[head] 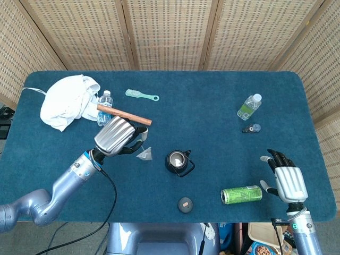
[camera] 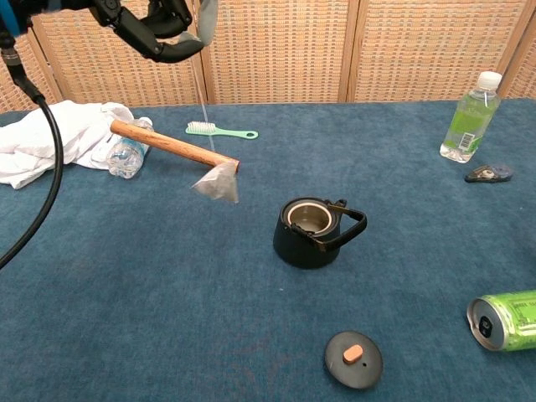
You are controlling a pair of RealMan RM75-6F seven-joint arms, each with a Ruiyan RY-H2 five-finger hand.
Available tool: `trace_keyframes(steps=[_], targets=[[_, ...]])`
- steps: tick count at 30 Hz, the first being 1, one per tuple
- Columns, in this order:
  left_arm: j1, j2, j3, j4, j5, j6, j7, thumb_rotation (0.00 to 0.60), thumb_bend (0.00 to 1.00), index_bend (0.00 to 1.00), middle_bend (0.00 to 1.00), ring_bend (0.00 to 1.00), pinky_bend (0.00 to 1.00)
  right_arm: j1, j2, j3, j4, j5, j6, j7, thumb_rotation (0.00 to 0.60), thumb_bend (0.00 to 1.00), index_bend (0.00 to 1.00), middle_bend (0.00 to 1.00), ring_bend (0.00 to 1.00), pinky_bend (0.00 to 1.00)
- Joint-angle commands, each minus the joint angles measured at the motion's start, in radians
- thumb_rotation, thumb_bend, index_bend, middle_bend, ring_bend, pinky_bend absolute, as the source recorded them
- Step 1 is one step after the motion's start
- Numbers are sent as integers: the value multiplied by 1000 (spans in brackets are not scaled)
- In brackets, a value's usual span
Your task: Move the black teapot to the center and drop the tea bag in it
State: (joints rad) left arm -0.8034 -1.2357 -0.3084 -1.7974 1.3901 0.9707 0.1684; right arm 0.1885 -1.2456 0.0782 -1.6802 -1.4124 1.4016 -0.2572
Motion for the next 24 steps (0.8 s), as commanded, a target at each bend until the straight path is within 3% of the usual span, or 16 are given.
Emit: trace_keyframes(steps=[1,15,24], targets=[[-36,-20,-15,1,-36,-29,23,600,468,620,904,806,674,2,0,-2,4,-3,-6,-1,600,378,308,223,187,327],[-163,-83,-45,25,-188,-106,133,600,468,620,904,807,674,-8,10,-8,5,-10,-1,7,600,379,308,223,186,325],[-215,-113,-37,26,-260,-107,188,600,468,620,904,807,674,-16,19,-12,2,-16,3,16,600,379,308,223,186,325]])
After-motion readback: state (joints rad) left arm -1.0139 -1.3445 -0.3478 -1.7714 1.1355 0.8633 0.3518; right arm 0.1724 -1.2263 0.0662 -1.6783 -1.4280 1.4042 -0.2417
